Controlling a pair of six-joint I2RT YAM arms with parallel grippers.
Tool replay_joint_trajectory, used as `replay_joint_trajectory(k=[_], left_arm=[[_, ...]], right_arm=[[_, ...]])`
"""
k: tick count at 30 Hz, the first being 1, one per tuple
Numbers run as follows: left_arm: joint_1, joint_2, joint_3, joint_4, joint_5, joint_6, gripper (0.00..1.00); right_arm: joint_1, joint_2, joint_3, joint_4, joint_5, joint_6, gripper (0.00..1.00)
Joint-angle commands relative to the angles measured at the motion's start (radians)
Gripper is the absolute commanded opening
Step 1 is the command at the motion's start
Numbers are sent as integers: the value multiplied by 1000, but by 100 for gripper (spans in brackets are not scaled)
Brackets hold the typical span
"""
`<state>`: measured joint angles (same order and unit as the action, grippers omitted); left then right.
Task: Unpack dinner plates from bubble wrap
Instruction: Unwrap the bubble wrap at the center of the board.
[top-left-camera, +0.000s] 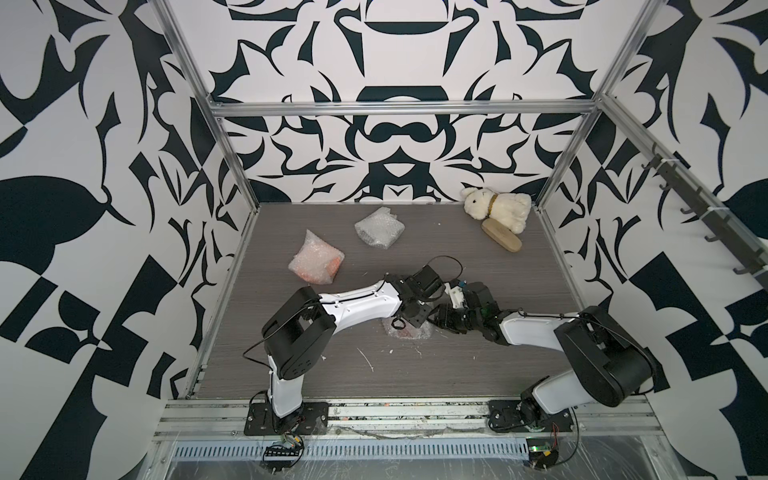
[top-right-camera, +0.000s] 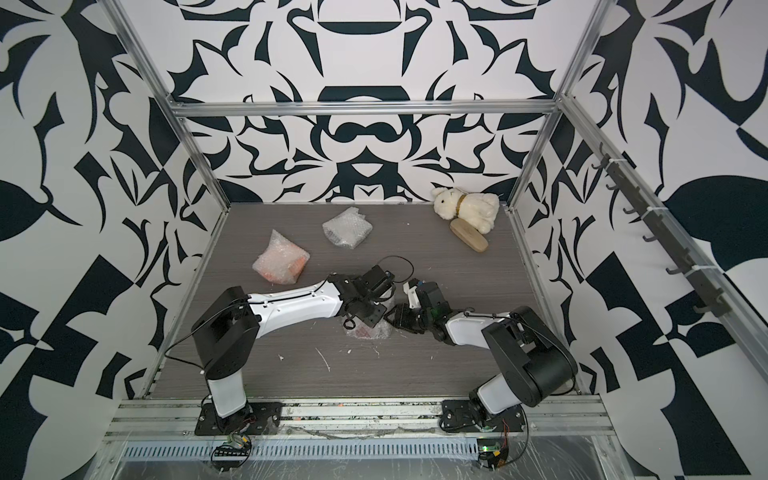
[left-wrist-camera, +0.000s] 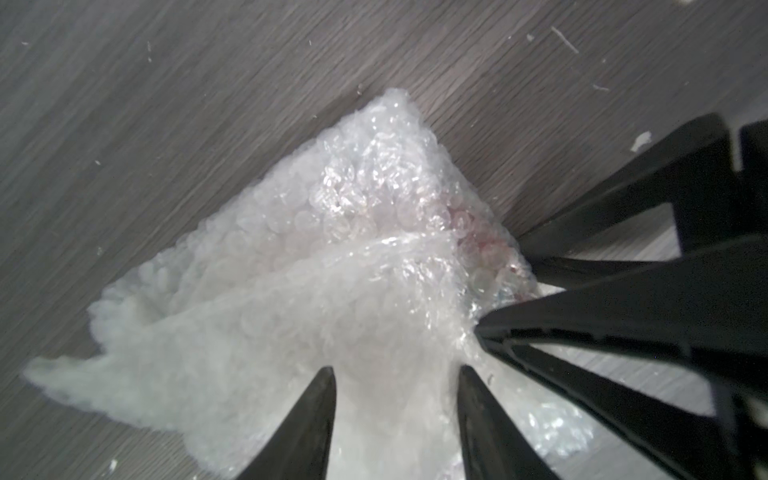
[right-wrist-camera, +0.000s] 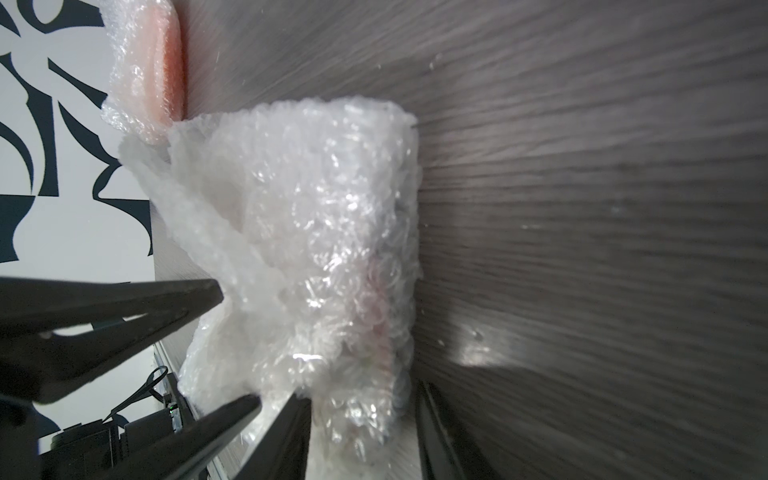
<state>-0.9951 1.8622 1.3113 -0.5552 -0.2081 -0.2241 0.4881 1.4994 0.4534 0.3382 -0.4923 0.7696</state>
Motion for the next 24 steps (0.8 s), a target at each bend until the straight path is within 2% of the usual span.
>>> replay_joint_trajectory(k=[1,9,17,20,24], left_arm=[[-2,5,18,-15,-12,9,41],[-3,-7,8,12,-6,8,18],[-3,-15,1,29,-11,0,8],[-3,-24,-8,44,-10,-4,1],[-2,-59,-43,89,-13,-14,0]], right_arm=[[4,-8,11,-62,41,-21,47],[4,-11,15,-82,57,-29,47],[4,-13,17,-98,65,-32,47],[4,-20,15,-105,70,-32,47],[3,-48,10,-111,82,-28,47]])
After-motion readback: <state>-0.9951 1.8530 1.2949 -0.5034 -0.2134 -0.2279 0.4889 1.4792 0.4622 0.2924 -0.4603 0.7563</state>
